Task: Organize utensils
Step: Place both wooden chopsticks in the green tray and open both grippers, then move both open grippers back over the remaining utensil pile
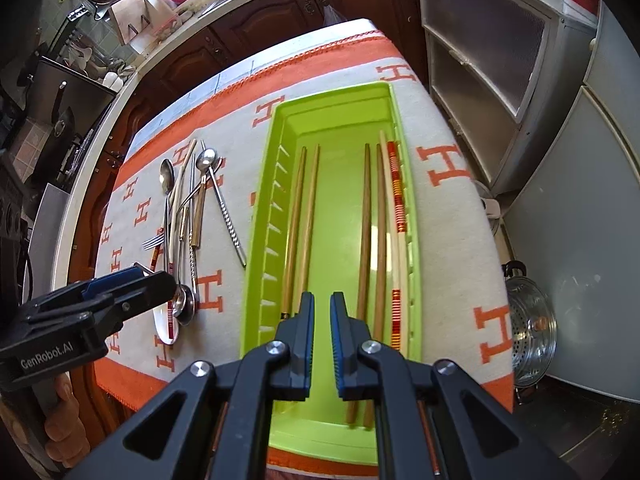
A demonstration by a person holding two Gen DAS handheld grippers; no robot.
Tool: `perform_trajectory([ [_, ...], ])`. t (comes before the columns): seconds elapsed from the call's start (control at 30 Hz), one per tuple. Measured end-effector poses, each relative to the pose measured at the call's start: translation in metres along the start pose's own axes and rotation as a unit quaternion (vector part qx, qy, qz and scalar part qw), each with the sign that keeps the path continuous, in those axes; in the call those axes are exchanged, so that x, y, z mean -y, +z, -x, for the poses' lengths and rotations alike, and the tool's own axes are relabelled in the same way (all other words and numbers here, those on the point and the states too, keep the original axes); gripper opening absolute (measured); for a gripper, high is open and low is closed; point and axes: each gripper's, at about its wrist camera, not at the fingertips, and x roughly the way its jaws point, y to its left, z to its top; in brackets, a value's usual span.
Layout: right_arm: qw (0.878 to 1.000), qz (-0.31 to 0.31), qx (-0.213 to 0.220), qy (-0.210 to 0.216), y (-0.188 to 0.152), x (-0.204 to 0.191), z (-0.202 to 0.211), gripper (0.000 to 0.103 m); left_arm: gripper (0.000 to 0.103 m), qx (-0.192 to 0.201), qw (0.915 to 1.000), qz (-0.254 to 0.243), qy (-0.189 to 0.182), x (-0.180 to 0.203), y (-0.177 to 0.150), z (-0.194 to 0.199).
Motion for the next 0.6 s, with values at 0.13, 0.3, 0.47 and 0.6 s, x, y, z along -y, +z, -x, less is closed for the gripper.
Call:
perform_trajectory([
  [0.13,1.0,0.012,-0.006,-0.001,-0.002,-0.012,-0.004,0.008,0.062,0.009,0.9997,0.019,0.011,-0.017,-0.008,0.005],
  [0.3,0.999,0.042,-0.006,-0.001,-0.005,-0.033,-0.006,0.008,0.062,0.02,0.9985,0.044,0.025,-0.041,-0.019,0.012],
  [0.47,0.998,0.06,-0.009,0.004,-0.007,-0.051,-0.009,0.008,0.062,0.018,0.9968,0.069,0.035,-0.065,-0.031,0.014],
  [0.6,0.997,0.073,-0.011,0.006,-0.01,-0.063,-0.01,0.008,0.062,0.016,0.9952,0.088,0.039,-0.084,-0.039,0.016],
])
